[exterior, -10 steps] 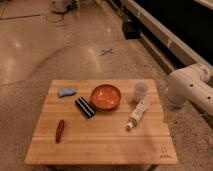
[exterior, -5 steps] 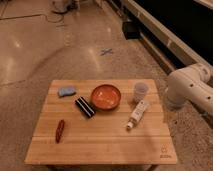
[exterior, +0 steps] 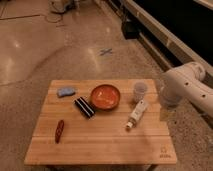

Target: Push the eraser across the table

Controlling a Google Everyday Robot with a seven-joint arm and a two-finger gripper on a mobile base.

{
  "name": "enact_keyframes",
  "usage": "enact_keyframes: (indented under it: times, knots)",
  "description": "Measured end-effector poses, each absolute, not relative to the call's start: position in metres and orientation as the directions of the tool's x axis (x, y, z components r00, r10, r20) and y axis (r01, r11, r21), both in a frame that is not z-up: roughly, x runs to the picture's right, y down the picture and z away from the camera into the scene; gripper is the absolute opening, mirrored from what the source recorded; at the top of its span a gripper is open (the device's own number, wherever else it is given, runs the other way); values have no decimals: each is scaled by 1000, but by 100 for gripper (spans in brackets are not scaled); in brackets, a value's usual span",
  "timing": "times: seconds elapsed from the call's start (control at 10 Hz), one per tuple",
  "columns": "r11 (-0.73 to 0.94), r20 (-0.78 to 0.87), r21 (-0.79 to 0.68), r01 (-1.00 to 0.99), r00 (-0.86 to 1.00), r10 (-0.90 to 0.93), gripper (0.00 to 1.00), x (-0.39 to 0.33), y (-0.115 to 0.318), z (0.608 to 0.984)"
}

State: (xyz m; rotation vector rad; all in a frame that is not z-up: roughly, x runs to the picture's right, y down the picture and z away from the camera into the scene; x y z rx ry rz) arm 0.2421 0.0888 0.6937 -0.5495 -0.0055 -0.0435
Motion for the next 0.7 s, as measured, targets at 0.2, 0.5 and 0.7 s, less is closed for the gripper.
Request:
enact_keyframes:
  times: [0.2, 0.5, 0.7]
  knots:
    - [849, 85, -508, 143, 990, -115, 65, 195, 78, 704]
    - [830, 190, -472, 296, 954, -232, 65, 120, 65, 729]
    - [808, 251, -450, 380, 922, -294, 65, 76, 61, 755]
